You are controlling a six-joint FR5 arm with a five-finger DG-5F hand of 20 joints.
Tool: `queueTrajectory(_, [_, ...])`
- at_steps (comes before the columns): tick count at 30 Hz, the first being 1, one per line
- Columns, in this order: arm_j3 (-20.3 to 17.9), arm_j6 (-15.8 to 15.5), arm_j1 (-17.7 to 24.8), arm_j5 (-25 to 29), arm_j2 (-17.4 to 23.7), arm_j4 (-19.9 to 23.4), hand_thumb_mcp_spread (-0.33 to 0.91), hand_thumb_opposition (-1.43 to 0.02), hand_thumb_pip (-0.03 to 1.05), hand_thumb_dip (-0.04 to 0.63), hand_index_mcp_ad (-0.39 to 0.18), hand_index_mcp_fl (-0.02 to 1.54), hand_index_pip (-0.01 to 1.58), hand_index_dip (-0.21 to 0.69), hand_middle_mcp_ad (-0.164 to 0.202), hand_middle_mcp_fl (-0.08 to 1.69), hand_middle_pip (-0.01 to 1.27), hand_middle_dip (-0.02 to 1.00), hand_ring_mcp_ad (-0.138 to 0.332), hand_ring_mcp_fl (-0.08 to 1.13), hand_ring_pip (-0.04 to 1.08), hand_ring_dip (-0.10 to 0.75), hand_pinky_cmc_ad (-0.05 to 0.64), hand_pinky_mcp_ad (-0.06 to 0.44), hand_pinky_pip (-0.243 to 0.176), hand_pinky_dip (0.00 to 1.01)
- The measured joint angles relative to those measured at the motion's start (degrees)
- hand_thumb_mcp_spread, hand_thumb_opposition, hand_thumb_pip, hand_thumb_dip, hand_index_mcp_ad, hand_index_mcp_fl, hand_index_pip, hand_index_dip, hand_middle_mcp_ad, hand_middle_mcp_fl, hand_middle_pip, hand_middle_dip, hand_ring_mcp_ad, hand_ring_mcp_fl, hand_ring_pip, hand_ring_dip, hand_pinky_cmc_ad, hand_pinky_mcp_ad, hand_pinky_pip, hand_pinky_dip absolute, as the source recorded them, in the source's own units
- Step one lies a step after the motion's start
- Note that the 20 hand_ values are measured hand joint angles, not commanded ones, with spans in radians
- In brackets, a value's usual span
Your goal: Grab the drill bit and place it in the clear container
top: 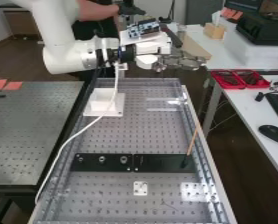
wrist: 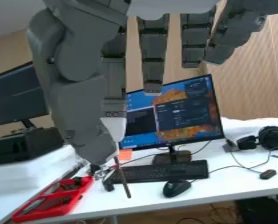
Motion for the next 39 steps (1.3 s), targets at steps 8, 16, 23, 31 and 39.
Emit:
queueTrajectory(8, [2.0, 1.4, 2.7, -0.1, -3.8, -1.5, 0.68, -0.91, 0.42, 0.347, -0.119, 0.6, 1.28, 0.328, 0.098, 0.35, 0.13, 0.22, 0.213, 0.08, 0.1, 0.03, 0.258, 0.183, -0.093, 0.18])
queueTrajectory(16, [4.0, 3.4, 4.9, 0.3, -7.5, -2.9, 0.68, -0.91, 0.42, 0.347, -0.119, 0.6, 1.28, 0.328, 0.098, 0.35, 0.13, 0.23, 0.213, 0.08, 0.09, 0.038, 0.258, 0.183, -0.093, 0.18])
queueTrajectory(23, [5.8, 4.7, 6.3, 0.6, -10.1, -4.4, 0.68, -0.91, 0.42, 0.347, -0.119, 0.6, 1.28, 0.328, 0.098, 0.35, 0.13, 0.24, 0.215, 0.08, 0.1, 0.04, 0.258, 0.18, -0.093, 0.18])
queueTrajectory(31, [6.8, 5.3, 7.3, 0.8, -11.9, -5.7, 0.68, -0.91, 0.42, 0.347, -0.119, 0.6, 1.28, 0.328, 0.098, 0.35, 0.13, 0.24, 0.213, 0.09, 0.1, 0.04, 0.258, 0.183, -0.093, 0.18])
queueTrajectory(39, [6.8, 5.3, 7.8, 0.9, -12.6, -6.2, 0.68, -0.91, 0.42, 0.347, -0.119, 0.6, 1.28, 0.328, 0.098, 0.35, 0.13, 0.24, 0.213, 0.09, 0.1, 0.047, 0.258, 0.18, -0.093, 0.18])
